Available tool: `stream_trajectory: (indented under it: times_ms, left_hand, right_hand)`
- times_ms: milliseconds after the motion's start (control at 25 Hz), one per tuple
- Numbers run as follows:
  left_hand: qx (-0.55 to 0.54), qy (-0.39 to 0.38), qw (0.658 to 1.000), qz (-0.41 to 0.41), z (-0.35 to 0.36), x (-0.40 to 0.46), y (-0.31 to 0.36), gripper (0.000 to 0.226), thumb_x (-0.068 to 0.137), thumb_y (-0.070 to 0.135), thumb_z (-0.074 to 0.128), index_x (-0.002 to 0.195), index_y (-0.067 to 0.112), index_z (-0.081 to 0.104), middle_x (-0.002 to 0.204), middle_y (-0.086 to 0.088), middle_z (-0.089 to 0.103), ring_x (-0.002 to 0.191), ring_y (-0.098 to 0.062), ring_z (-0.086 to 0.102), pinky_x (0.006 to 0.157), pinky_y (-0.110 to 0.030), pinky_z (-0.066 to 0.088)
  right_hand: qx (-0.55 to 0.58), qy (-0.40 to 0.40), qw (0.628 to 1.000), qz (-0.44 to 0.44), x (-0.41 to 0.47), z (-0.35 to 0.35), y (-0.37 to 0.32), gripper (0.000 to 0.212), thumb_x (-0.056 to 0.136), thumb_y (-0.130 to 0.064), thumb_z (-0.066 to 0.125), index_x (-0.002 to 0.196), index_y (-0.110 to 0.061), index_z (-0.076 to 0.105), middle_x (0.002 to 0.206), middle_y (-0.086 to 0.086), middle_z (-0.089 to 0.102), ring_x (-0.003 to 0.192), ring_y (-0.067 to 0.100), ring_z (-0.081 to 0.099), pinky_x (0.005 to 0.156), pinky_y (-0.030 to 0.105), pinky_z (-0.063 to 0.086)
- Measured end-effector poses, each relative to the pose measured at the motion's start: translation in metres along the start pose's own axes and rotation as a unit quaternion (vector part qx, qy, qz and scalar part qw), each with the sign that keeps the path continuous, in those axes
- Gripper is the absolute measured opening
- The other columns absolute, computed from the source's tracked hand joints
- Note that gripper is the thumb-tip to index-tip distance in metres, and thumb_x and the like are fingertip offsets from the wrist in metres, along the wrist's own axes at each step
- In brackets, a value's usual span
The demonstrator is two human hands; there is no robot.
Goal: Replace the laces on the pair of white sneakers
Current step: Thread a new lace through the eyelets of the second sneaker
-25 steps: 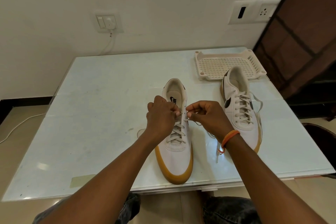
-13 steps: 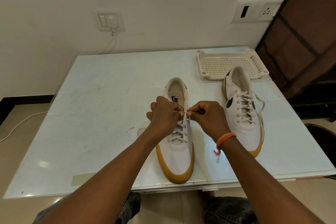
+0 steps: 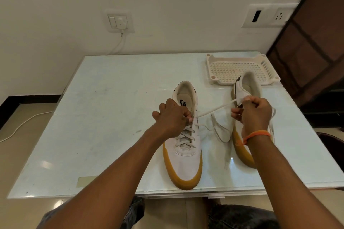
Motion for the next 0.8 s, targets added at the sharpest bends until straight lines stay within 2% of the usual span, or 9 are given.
stream_trajectory:
  times_ms: [120, 200, 320, 400, 480, 560, 680, 760, 800]
  left_hand:
    - [-0.019, 0.004, 1.000, -0.002, -0.002, -0.001, 0.000, 0.008, 0.097, 0.034, 0.057, 0.094, 0.037, 0.063, 0.118, -0.001, 0.037, 0.117, -0.026, 0.035, 0.087, -0.037, 0.025]
    - [-0.034, 0.006, 0.999, -0.008, -0.003, -0.002, 0.000, 0.006, 0.095, 0.035, 0.059, 0.090, 0.037, 0.062, 0.123, -0.003, 0.039, 0.118, -0.026, 0.035, 0.087, -0.037, 0.026]
    - [-0.041, 0.004, 0.999, -0.010, -0.002, -0.002, 0.000, 0.004, 0.094, 0.037, 0.060, 0.091, 0.037, 0.062, 0.124, -0.003, 0.039, 0.119, -0.027, 0.036, 0.087, -0.037, 0.026]
    - [-0.029, -0.002, 1.000, -0.003, -0.001, -0.002, 0.002, 0.005, 0.095, 0.038, 0.059, 0.090, 0.038, 0.060, 0.118, -0.001, 0.036, 0.118, -0.027, 0.035, 0.088, -0.037, 0.026]
    - [-0.013, -0.007, 1.000, 0.007, -0.002, -0.002, 0.003, 0.007, 0.095, 0.040, 0.057, 0.089, 0.038, 0.060, 0.113, 0.000, 0.034, 0.116, -0.026, 0.035, 0.087, -0.036, 0.026]
    - [-0.007, -0.012, 1.000, 0.016, -0.002, -0.004, 0.004, 0.009, 0.095, 0.042, 0.056, 0.090, 0.037, 0.061, 0.111, 0.000, 0.034, 0.113, -0.025, 0.034, 0.086, -0.036, 0.025]
    - [-0.011, -0.021, 0.999, 0.023, -0.001, -0.005, 0.003, 0.009, 0.096, 0.041, 0.055, 0.090, 0.036, 0.060, 0.113, 0.000, 0.035, 0.113, -0.023, 0.034, 0.086, -0.036, 0.023]
    - [-0.016, -0.023, 0.999, 0.019, -0.001, -0.004, 0.002, 0.009, 0.097, 0.039, 0.054, 0.091, 0.036, 0.060, 0.114, 0.000, 0.035, 0.114, -0.024, 0.033, 0.086, -0.036, 0.022]
    - [-0.017, -0.023, 0.999, 0.017, -0.001, -0.004, 0.002, 0.009, 0.097, 0.037, 0.054, 0.091, 0.036, 0.060, 0.113, 0.000, 0.034, 0.114, -0.025, 0.034, 0.087, -0.037, 0.023]
  right_hand:
    - [-0.090, -0.202, 0.975, 0.029, -0.035, 0.060, 0.020, 0.013, 0.094, -0.006, 0.058, 0.107, -0.004, 0.060, 0.095, 0.014, 0.065, 0.064, 0.023, 0.068, 0.054, 0.032, 0.059]
    - [-0.165, -0.289, 0.943, -0.023, -0.051, 0.084, 0.024, 0.011, 0.086, -0.007, 0.070, 0.097, -0.006, 0.067, 0.089, 0.012, 0.070, 0.072, 0.025, 0.071, 0.060, 0.032, 0.060]
    - [-0.244, -0.299, 0.912, -0.141, -0.053, 0.088, 0.012, 0.008, 0.077, -0.009, 0.079, 0.082, -0.009, 0.073, 0.076, 0.005, 0.073, 0.069, 0.018, 0.071, 0.068, 0.027, 0.059]
    - [-0.317, -0.297, 0.872, -0.226, -0.056, 0.092, 0.004, 0.006, 0.079, -0.011, 0.078, 0.077, -0.011, 0.073, 0.072, -0.001, 0.071, 0.067, 0.013, 0.067, 0.069, 0.022, 0.054]
    - [-0.367, -0.268, 0.838, -0.303, -0.054, 0.093, -0.006, 0.009, 0.082, -0.010, 0.074, 0.075, -0.012, 0.070, 0.072, -0.002, 0.066, 0.068, 0.012, 0.061, 0.069, 0.026, 0.051]
    - [-0.348, -0.198, 0.859, -0.319, -0.036, 0.076, -0.016, 0.012, 0.084, -0.006, 0.070, 0.074, -0.010, 0.066, 0.072, 0.001, 0.064, 0.069, 0.018, 0.061, 0.072, 0.038, 0.053]
    - [-0.250, -0.066, 0.938, -0.230, 0.000, 0.028, -0.015, 0.014, 0.088, -0.004, 0.065, 0.077, -0.014, 0.063, 0.072, 0.005, 0.066, 0.071, 0.025, 0.066, 0.075, 0.047, 0.057]
    - [-0.215, -0.053, 0.956, -0.192, 0.004, 0.020, -0.008, 0.012, 0.087, -0.004, 0.066, 0.083, -0.014, 0.064, 0.078, 0.006, 0.066, 0.073, 0.026, 0.068, 0.075, 0.049, 0.058]
    - [-0.213, -0.085, 0.956, -0.184, 0.001, 0.029, -0.005, 0.011, 0.086, -0.004, 0.068, 0.090, -0.015, 0.065, 0.085, 0.006, 0.067, 0.075, 0.027, 0.068, 0.073, 0.049, 0.059]
Point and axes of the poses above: each hand's wrist, its own x-axis towards the middle knuckle, its own z-axis out of the palm, y = z × x, the point moved 10 cm from there along x, towards the middle knuckle
